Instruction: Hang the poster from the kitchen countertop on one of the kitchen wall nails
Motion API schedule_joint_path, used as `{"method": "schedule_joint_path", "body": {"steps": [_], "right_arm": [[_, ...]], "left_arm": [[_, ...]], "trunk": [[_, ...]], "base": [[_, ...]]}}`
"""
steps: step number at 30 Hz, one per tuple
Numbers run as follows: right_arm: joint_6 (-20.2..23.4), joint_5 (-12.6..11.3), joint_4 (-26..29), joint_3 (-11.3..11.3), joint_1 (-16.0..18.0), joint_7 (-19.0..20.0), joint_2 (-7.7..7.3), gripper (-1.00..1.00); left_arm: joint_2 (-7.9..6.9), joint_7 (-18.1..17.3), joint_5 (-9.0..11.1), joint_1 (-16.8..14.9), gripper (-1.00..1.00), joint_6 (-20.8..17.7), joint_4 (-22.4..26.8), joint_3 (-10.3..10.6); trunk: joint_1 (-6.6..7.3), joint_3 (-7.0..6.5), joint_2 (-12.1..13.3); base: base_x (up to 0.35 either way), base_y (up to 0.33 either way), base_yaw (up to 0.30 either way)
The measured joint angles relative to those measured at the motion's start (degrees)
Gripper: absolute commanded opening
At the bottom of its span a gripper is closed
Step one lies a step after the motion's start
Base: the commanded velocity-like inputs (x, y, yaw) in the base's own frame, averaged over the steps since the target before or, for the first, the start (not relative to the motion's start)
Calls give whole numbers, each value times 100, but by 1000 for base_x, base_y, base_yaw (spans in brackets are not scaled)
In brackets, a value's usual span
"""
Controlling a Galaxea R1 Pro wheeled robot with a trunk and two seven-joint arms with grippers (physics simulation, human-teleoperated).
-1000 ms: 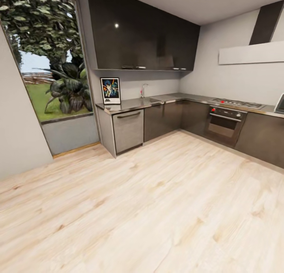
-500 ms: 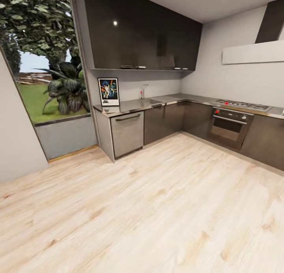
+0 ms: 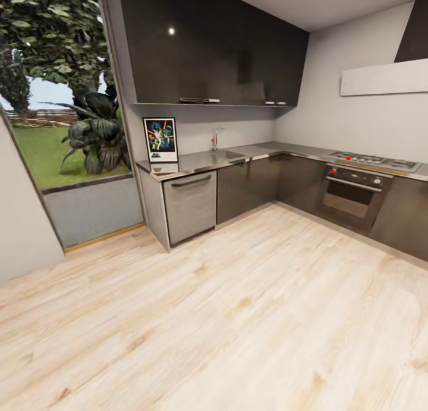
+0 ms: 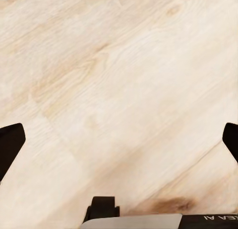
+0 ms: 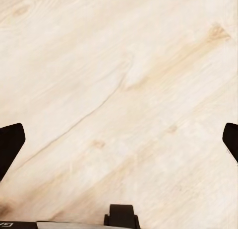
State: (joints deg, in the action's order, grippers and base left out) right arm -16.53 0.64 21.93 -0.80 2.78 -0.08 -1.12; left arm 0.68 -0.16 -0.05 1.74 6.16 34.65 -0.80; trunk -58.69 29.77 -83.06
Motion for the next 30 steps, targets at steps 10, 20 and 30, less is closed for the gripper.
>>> {"method": "schedule_joint_path", "body": {"steps": [10, 20, 30], "right_arm": [[0, 0, 0, 0, 0, 0, 0, 100], [0, 0, 1, 0, 0, 0, 0, 100], [0, 0, 1, 0, 0, 0, 0, 100]], "left_arm": [[0, 0, 3, 0, 100, 0, -1, -6], [0, 0, 2, 0, 100, 1, -1, -8], [0, 0, 0, 0, 100, 1, -1, -8]], "trunk": [[0, 0, 0], [0, 0, 0], [-1, 0, 0]], "base": [[325, -98, 0], [300, -146, 0], [284, -169, 0]]}}
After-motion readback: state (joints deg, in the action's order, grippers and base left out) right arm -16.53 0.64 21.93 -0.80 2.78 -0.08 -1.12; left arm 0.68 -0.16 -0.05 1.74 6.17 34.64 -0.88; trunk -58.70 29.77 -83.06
